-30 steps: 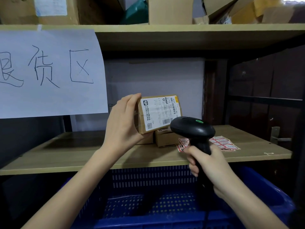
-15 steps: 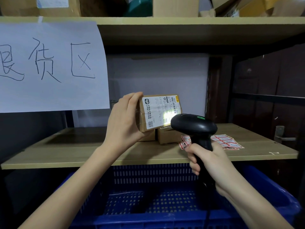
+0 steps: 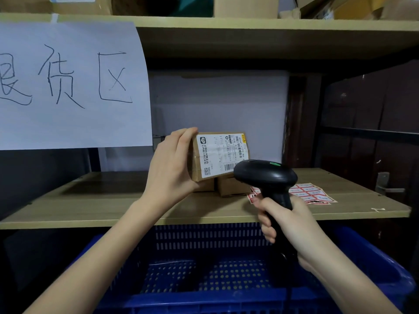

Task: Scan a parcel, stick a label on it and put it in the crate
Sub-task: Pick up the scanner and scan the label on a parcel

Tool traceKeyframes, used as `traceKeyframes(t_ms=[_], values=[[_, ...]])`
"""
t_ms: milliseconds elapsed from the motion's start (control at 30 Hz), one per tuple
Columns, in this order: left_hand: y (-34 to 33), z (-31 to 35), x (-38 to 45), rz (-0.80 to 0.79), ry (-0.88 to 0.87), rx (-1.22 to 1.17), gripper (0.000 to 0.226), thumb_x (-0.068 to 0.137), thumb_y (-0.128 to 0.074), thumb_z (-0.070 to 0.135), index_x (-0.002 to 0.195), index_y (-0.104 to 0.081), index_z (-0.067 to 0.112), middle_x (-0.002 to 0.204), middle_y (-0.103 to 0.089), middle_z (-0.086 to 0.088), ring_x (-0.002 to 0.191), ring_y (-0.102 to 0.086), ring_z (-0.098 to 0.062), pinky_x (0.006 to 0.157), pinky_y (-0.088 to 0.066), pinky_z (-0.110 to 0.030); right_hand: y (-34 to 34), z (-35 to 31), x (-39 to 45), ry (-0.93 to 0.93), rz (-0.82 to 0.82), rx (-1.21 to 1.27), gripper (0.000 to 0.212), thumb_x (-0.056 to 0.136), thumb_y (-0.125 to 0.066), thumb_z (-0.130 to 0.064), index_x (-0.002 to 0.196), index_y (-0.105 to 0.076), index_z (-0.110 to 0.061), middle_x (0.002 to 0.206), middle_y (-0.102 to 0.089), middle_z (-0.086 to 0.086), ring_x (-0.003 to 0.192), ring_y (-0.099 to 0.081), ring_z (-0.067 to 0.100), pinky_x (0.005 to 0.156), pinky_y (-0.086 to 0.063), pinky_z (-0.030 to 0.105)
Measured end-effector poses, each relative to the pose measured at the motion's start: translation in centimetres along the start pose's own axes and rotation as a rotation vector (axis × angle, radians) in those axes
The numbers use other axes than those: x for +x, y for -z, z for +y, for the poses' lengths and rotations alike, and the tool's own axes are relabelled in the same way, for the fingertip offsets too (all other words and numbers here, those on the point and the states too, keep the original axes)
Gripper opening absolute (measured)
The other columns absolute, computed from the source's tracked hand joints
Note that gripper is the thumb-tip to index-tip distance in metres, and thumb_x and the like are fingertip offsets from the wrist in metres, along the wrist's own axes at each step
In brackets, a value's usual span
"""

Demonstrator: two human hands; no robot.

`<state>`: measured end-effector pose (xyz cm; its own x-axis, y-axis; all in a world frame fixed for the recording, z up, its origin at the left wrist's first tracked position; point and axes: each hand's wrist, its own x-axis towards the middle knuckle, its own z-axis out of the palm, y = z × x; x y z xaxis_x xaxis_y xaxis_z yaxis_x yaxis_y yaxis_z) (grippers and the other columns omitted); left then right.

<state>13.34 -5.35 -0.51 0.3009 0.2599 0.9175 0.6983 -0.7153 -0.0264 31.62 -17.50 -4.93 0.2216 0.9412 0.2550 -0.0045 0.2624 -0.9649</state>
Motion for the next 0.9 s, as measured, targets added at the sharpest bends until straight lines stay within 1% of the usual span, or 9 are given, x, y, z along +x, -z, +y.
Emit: traceKeyframes(t_ms=[133, 233, 300, 433, 467, 567, 733, 800, 900], values=[[-0.3, -0.3, -0.3, -0.042, 0.042, -0.071, 0.097, 0.052, -0.082, 0.040, 0.132, -0.037, 0.009, 0.127, -0.052, -0.010, 0.112, -0.045, -0.019, 0.088, -0.041, -0.030, 0.0, 0.0, 0.0, -0.002, 0.013, 0.001, 0.023, 0.083, -0.056, -0.009, 0.061, -0.050, -0.012, 0.044, -0.038, 0.000, 0.033, -0.032, 0.012, 0.036, -0.027, 0.020], [-0.4, -0.6, -0.6, -0.239, 0.354, -0.505, 0.102, 0.050, -0.091, 0.026, 0.135, -0.036, 0.017, 0.128, -0.049, 0.003, 0.109, -0.050, -0.007, 0.091, -0.042, -0.019, 0.1, 0.0, -0.2, -0.007, 0.025, 0.011, 0.019, 0.083, -0.056, -0.007, 0.065, -0.054, -0.011, 0.044, -0.037, 0.000, 0.033, -0.032, 0.012, 0.035, -0.027, 0.020], [-1.0, -1.5, -1.3, -0.414, 0.516, -0.651, 0.098, 0.054, -0.090, 0.018, 0.136, -0.036, 0.019, 0.123, -0.052, 0.008, 0.101, -0.052, -0.001, 0.083, -0.042, -0.010, 0.3, 0.0, -0.3, -0.013, 0.022, 0.012, 0.016, 0.084, -0.056, -0.007, 0.068, -0.055, -0.010, 0.044, -0.037, 0.000, 0.033, -0.032, 0.012, 0.034, -0.028, 0.022], [-2.4, -3.0, -3.3, -0.582, 0.630, -0.657, 0.105, 0.049, -0.092, 0.019, 0.138, -0.038, 0.014, 0.126, -0.057, 0.002, 0.109, -0.056, -0.010, 0.094, -0.042, -0.019, 0.7, 0.0, -0.7, -0.003, 0.017, 0.002, 0.026, 0.084, -0.056, -0.005, 0.060, -0.051, -0.013, 0.044, -0.037, 0.001, 0.034, -0.032, 0.013, 0.035, -0.028, 0.023], [-2.6, -3.2, -3.7, -0.600, 0.649, -0.651, 0.103, 0.048, -0.092, 0.021, 0.137, -0.041, 0.014, 0.122, -0.060, 0.003, 0.106, -0.058, -0.009, 0.093, -0.043, -0.016, 0.7, -0.1, -0.8, 0.005, 0.010, 0.000, 0.030, 0.084, -0.056, -0.005, 0.056, -0.050, -0.014, 0.045, -0.037, 0.001, 0.034, -0.032, 0.013, 0.035, -0.028, 0.023], [-2.8, -3.2, -4.3, -0.620, 0.712, -0.683, 0.084, 0.059, -0.086, 0.007, 0.133, -0.046, 0.012, 0.097, -0.061, 0.016, 0.085, -0.056, 0.009, 0.068, -0.043, 0.006, 0.6, -0.2, -1.0, 0.025, 0.002, -0.008, 0.041, 0.084, -0.056, -0.004, 0.046, -0.050, -0.019, 0.044, -0.038, 0.001, 0.034, -0.032, 0.013, 0.035, -0.029, 0.023], [-2.8, -3.1, -4.4, -0.611, 0.760, -0.705, 0.075, 0.067, -0.081, 0.003, 0.133, -0.046, 0.008, 0.085, -0.058, 0.021, 0.062, -0.059, 0.020, 0.056, -0.039, 0.009, 0.0, -0.3, -1.5, 0.062, -0.013, -0.036, 0.029, 0.084, -0.054, -0.002, 0.058, -0.047, -0.010, 0.046, -0.036, 0.003, 0.035, -0.032, 0.014, 0.035, -0.030, 0.023], [-2.9, -3.2, -4.5, -0.611, 0.766, -0.700, 0.072, 0.068, -0.081, 0.005, 0.132, -0.048, 0.008, 0.086, -0.060, 0.019, 0.069, -0.059, 0.014, 0.057, -0.041, 0.008, -0.3, -0.2, -1.6, 0.063, -0.027, -0.026, 0.026, 0.084, -0.054, -0.001, 0.060, -0.046, -0.009, 0.046, -0.037, 0.003, 0.035, -0.033, 0.014, 0.035, -0.031, 0.023], [-2.8, -3.6, -4.5, -0.656, 0.753, -0.678, 0.073, 0.067, -0.082, 0.015, 0.132, -0.050, 0.009, 0.102, -0.065, 0.007, 0.085, -0.058, 0.007, 0.068, -0.045, 0.002, -1.0, 0.0, -1.4, 0.047, -0.043, -0.004, 0.017, 0.083, -0.054, -0.003, 0.068, -0.048, -0.008, 0.046, -0.039, 0.001, 0.036, -0.035, 0.013, 0.035, -0.032, 0.023]])
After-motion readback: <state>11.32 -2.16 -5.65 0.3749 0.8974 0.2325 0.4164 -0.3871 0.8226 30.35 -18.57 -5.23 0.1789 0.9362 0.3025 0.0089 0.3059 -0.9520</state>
